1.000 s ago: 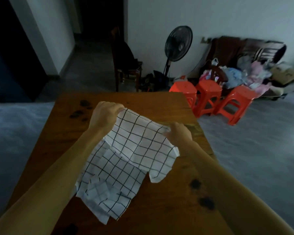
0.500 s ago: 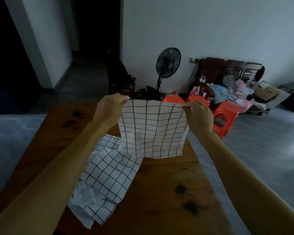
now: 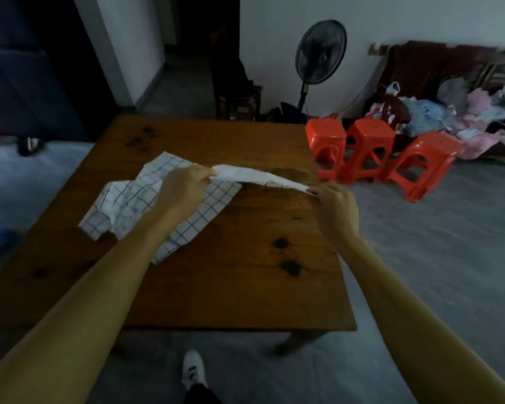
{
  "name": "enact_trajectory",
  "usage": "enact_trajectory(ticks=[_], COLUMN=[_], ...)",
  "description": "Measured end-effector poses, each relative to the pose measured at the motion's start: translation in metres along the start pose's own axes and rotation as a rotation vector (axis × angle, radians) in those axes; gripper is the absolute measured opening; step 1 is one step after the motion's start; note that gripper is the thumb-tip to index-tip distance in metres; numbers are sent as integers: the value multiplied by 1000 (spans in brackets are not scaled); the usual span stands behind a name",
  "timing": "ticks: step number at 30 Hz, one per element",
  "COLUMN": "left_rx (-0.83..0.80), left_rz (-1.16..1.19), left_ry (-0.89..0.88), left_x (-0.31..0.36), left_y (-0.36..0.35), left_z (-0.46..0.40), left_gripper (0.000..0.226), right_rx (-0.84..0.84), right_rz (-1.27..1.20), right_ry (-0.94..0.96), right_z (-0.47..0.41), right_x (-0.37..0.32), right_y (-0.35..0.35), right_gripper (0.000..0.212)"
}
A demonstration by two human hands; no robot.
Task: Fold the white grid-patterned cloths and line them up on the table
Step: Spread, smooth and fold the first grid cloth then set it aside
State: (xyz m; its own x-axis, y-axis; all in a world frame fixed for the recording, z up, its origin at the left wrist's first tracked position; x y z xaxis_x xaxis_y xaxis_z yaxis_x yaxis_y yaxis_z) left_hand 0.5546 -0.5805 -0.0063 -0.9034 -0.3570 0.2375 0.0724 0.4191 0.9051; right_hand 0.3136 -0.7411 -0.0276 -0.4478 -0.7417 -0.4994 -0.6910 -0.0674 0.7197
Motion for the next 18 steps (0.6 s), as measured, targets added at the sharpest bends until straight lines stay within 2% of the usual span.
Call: enact_trajectory(ticks=[4, 5, 11, 18], left_rx=[-122, -144, -311, -363], left_rz=[-72, -78, -88, -124], left_ry=[33, 39, 49, 45], left_x=[13, 15, 30, 45], left_y=[-34, -41, -81, -99], left_z=[62, 76, 128, 146], left_gripper=[28, 27, 26, 24], right_rx=[-169, -189, -269, -350], right_rz=[-19, -20, 13, 20], right_ry=[-60, -70, -184, -234], right_z=[57, 70, 130, 159], right_x=[23, 28, 60, 80], right_y=[-9, -9, -4, -11], right_gripper=[49, 52, 19, 21])
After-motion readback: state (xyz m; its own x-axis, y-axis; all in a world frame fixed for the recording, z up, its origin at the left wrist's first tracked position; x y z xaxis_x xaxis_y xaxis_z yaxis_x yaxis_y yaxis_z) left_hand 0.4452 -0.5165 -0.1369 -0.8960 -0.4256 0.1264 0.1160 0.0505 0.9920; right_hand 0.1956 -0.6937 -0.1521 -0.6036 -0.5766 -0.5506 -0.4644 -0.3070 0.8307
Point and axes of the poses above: each hand's wrist, its own z-axis away from the middle knuckle, its own y-axis out of the back of the hand, x = y × z, the point moved 7 cm from there along -z, towards the middle knuckle, and after that the axes turned 12 degrees about -z, right-handed, at the moved point
